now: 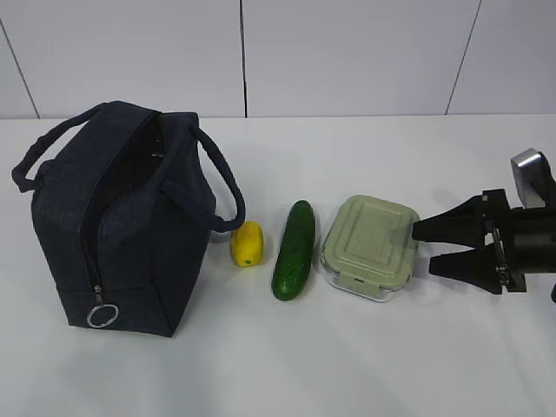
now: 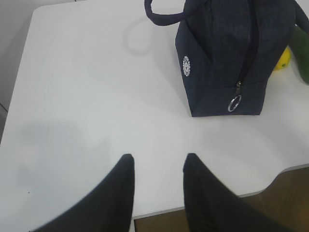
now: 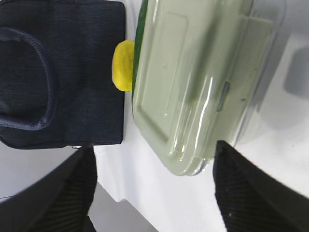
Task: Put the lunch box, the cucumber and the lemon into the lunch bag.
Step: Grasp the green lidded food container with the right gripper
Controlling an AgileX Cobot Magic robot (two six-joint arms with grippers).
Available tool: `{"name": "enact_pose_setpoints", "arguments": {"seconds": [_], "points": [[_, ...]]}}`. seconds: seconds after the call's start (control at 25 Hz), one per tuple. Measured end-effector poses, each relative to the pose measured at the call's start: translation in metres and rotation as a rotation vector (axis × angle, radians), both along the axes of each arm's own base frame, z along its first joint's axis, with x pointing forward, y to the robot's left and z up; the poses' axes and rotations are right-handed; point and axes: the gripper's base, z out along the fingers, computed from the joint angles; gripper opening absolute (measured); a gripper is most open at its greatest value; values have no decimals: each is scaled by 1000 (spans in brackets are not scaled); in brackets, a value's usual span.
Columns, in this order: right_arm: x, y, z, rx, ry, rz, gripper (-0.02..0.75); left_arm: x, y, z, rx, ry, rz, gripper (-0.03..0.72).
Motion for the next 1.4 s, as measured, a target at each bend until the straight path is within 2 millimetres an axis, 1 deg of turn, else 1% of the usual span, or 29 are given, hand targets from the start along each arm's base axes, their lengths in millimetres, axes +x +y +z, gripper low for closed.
{"name": "enact_pose_setpoints", "arguments": {"seconds": [0.2,0.4,0.76,1.08,1.4], "points": [[1,0,-6,10,17,-5,566,0,0,0,0,0,0,239],[1,0,-16,20,47,-10,566,0,0,0,1,0,0,239],[6,-1,-14,58,39,-71,566,0,0,0,1,0,0,238],[8,-2,-24,58,53,-96,566,0,0,0,1,0,0,239],[20,-6,-19,53,4,-143,566,0,0,0,1,0,0,239]]}}
